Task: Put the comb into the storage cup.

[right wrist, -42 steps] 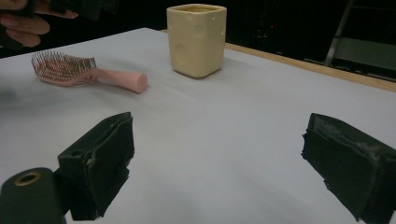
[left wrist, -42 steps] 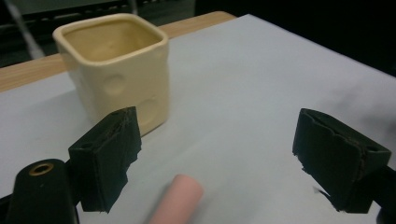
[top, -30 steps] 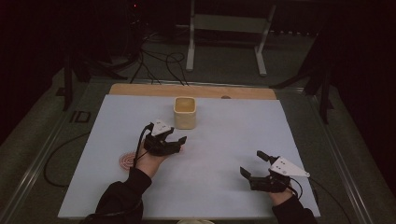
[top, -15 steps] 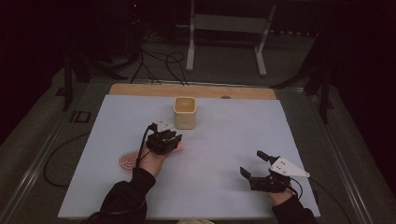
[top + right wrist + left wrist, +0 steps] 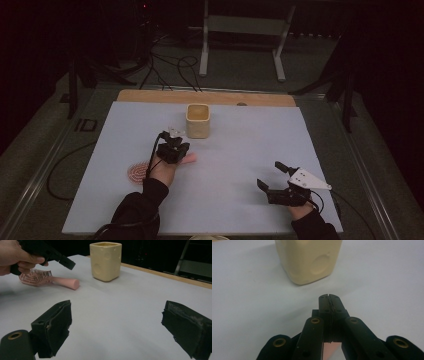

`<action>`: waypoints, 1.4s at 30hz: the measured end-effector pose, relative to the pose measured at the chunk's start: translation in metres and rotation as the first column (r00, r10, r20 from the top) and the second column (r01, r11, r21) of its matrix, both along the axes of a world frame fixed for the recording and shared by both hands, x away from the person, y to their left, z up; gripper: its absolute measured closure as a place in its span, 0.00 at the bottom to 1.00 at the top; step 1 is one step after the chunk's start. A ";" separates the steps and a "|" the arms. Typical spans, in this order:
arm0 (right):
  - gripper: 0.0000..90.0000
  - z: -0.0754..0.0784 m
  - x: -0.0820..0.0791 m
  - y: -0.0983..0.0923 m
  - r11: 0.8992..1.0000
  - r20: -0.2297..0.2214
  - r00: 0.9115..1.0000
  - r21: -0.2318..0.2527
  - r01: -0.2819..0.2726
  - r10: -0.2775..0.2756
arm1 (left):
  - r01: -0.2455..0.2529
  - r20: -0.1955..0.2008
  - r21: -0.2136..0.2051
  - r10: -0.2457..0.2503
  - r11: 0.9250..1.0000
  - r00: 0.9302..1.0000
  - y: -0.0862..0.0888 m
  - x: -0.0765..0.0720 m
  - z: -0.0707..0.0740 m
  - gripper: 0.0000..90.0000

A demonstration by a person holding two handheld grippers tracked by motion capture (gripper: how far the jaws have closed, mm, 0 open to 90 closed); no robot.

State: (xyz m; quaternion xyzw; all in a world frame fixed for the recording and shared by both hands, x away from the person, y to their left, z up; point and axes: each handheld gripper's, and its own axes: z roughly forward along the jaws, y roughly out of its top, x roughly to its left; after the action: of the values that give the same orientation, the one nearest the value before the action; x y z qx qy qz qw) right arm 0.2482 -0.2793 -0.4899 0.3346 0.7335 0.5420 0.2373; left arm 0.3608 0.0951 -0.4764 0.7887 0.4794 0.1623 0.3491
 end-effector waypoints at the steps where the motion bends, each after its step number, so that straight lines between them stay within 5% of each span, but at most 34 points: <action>1: 0.10 0.000 0.000 0.000 1.000 0.002 1.000 0.000 -0.002 0.002 | 0.001 -0.015 0.008 -0.001 1.000 1.000 -0.001 0.002 -0.002 1.00; 16: 0.10 0.000 0.000 0.000 1.000 0.000 1.000 0.000 -0.002 0.002 | 0.003 -0.096 0.066 0.003 0.998 0.995 -0.013 0.015 -0.018 1.00; 26: 0.10 0.000 0.000 0.000 1.000 -0.002 1.000 0.004 -0.003 0.003 | -0.002 -0.095 0.086 0.011 0.996 0.995 -0.015 0.017 -0.020 1.00; 42: 0.10 0.000 0.000 0.000 1.000 -0.004 1.000 0.001 -0.004 0.004 | 0.099 -0.142 0.088 -0.086 0.991 0.986 -0.028 0.000 -0.025 1.00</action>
State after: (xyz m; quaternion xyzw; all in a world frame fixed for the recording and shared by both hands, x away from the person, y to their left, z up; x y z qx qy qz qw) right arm 0.2481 -0.2796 -0.4894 0.3341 0.7343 0.5423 0.2347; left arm 0.3612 0.0674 -0.5019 0.8352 0.4568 0.1136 0.2845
